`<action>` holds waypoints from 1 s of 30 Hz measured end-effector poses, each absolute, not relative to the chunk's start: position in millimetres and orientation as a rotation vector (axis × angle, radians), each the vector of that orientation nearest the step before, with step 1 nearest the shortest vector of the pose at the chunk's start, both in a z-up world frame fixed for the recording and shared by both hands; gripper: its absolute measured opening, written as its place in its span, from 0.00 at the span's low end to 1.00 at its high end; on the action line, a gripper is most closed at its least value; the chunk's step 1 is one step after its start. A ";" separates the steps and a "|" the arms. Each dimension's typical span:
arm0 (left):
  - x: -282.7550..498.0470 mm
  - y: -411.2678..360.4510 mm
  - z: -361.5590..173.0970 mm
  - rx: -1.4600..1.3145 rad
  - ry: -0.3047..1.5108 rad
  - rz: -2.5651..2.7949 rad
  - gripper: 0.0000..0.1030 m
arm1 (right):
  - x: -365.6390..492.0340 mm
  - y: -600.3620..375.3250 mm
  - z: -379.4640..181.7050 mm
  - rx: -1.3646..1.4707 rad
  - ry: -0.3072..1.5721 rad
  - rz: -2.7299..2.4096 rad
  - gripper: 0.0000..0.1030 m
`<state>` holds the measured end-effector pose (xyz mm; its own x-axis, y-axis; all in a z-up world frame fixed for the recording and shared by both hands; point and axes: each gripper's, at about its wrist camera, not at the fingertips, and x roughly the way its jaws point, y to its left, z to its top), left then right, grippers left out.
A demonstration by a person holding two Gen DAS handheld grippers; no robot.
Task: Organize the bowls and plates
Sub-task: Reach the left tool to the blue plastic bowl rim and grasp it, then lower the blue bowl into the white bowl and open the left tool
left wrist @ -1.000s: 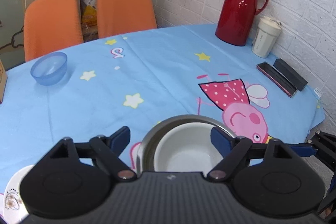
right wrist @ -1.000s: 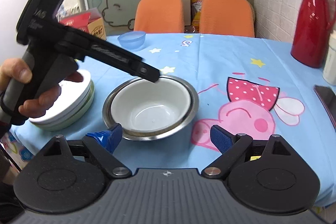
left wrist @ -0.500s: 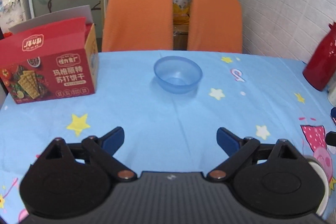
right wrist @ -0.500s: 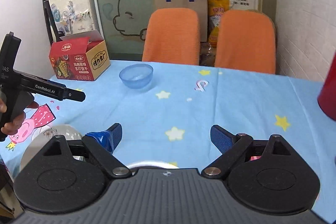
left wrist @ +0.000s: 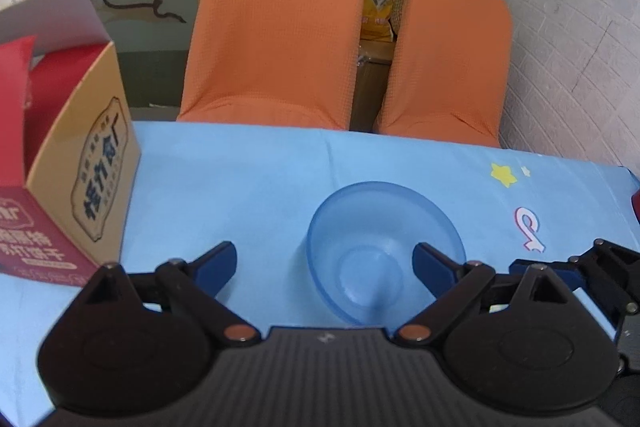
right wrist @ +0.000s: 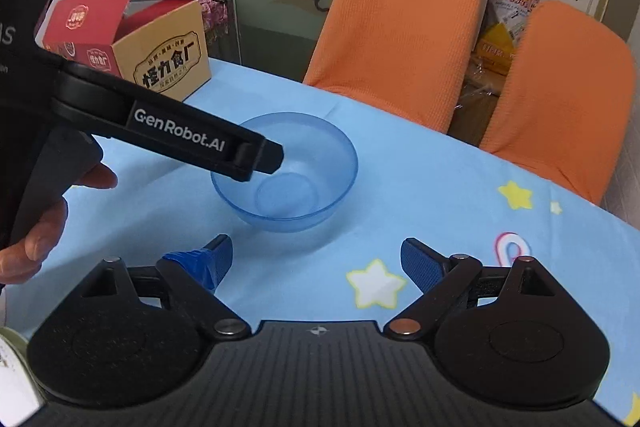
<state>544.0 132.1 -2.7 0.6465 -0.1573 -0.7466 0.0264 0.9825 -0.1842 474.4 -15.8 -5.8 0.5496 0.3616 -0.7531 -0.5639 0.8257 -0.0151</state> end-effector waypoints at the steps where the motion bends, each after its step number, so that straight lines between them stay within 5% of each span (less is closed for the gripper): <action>1: 548.1 130.9 -4.5 -0.160 0.863 -0.106 0.91 | 478.7 -11.7 -10.5 -0.274 0.829 0.561 0.76; 18: 577.3 120.2 -26.4 -0.125 0.897 -0.135 0.71 | 495.5 4.7 -32.5 -0.234 0.802 0.580 0.79; 20: 575.9 117.5 -26.3 -0.101 0.890 -0.141 0.54 | 496.0 6.7 -30.9 -0.231 0.789 0.585 0.74; 23: 573.6 115.6 -24.7 -0.091 0.897 -0.163 0.45 | 492.9 13.4 -30.0 -0.254 0.732 0.584 0.71; 30: 551.4 112.5 1.4 -0.112 0.858 -0.211 0.44 | 478.1 11.5 -4.3 -0.298 0.636 0.596 0.69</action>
<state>551.4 112.5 1.4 0.6345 -0.2292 -0.7382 0.1390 0.9733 -0.1827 478.1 11.5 -4.3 0.6468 0.4266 -0.6322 -0.6032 0.7934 -0.0816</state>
